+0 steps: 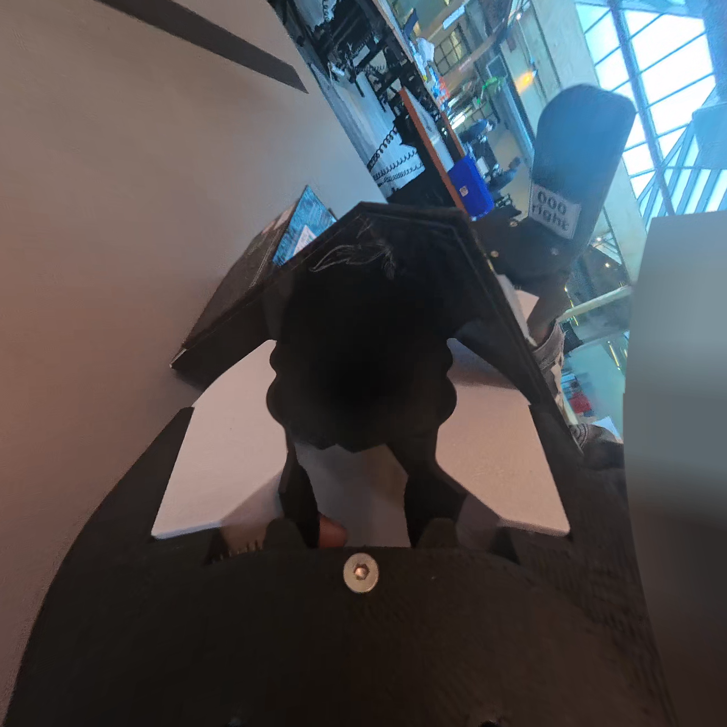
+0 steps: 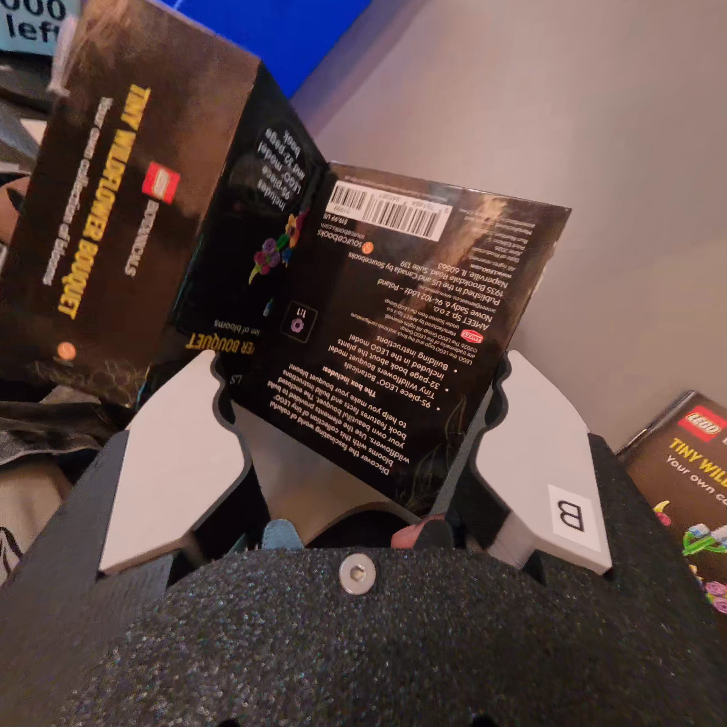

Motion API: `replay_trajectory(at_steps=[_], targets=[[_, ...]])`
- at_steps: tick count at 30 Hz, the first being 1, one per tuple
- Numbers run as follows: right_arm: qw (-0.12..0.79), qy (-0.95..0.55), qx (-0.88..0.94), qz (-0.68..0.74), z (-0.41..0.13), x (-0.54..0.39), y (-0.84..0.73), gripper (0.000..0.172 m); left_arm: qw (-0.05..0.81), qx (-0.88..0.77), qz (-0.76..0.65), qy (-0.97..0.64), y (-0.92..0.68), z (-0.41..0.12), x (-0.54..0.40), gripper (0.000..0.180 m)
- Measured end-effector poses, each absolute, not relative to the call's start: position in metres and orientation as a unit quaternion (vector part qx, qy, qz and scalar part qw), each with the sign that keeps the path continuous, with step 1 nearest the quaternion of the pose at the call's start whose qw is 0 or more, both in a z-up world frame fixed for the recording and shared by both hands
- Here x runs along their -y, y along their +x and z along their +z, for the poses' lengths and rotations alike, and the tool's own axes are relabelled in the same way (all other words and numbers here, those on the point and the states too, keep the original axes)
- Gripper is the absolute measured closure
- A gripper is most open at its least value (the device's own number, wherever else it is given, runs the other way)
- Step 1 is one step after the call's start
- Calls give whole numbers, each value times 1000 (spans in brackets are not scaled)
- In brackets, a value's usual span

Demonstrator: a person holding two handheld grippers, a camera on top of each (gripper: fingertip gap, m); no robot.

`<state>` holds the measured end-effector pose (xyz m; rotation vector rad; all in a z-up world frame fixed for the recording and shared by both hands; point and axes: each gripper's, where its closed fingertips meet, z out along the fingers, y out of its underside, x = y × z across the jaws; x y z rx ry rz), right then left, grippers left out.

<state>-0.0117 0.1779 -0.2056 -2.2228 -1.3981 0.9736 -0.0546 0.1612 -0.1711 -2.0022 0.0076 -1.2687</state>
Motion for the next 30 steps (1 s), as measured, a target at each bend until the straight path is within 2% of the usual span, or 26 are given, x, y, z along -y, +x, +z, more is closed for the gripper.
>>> replay_trajectory(at_steps=[3,10,17,24,30], targets=[[188,-772,485,366,-192,-177,-15,52,410,-8,-488,-770,-62,-159,-162,104],[200,-774,477,365,-186,-182,-17,51,383,-23,-495,-780,-54,-163,-156,105],[217,-769,490,347,-177,-180,-15,53,412,-37,-477,-775,-58,-144,-157,105],[315,-743,483,340,-162,-191,-7,78,447,-82,-474,-754,-57,-133,-154,104],[480,-662,501,284,-142,-210,-2,102,522,-203,-411,-719,-56,-121,-157,105]])
